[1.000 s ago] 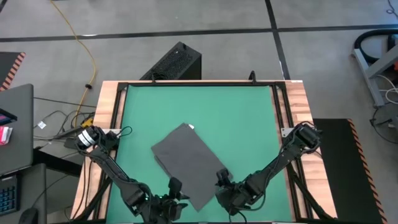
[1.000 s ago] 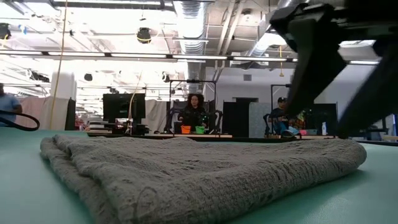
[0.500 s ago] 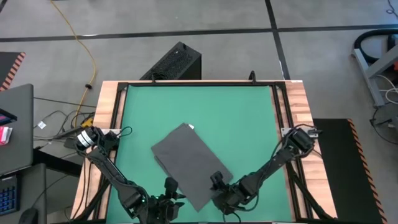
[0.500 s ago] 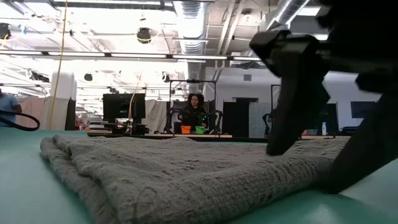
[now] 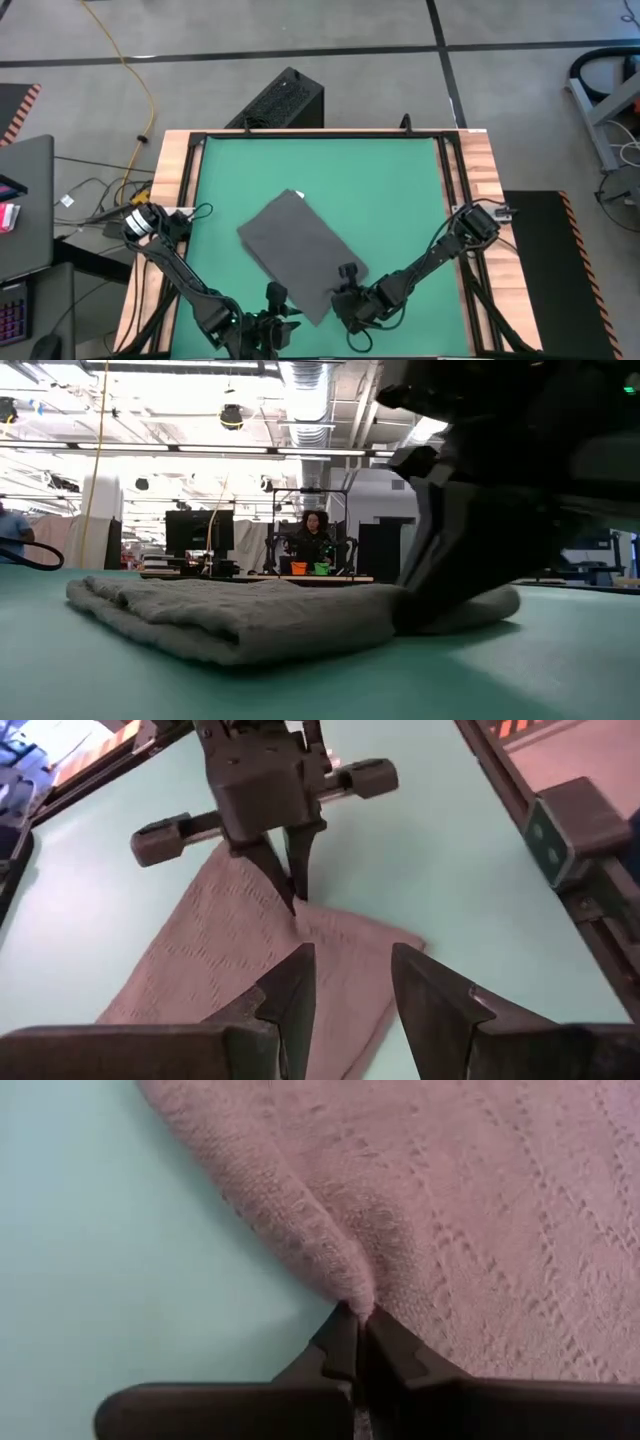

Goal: Roll towel
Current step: Roll the gray towel

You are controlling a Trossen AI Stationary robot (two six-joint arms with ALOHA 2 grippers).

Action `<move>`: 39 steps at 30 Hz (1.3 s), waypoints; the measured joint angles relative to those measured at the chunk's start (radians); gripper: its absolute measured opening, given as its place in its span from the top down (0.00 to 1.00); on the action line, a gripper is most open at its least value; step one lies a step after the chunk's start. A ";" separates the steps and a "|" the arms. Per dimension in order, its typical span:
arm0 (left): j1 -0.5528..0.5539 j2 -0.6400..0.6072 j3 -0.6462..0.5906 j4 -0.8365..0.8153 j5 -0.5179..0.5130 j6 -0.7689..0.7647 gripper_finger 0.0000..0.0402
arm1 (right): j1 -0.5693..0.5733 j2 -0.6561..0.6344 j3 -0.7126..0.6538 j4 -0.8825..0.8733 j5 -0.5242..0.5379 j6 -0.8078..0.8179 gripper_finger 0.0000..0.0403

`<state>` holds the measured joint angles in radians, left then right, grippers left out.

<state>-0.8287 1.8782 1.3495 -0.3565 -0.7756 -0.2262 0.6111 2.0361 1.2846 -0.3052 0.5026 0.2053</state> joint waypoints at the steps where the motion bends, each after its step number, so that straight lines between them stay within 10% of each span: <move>1: 0.004 0.006 0.000 0.002 0.002 -0.007 0.69 | -0.006 0.000 0.000 0.010 0.001 0.006 0.94; 39: 0.066 0.171 0.076 -0.169 0.041 -0.198 0.69 | -0.097 -0.001 0.000 0.228 -0.007 -0.049 0.95</move>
<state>-0.7628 2.0495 1.4254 -0.5255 -0.7341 -0.4241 0.5137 2.0354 1.2850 -0.0771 0.4957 0.1566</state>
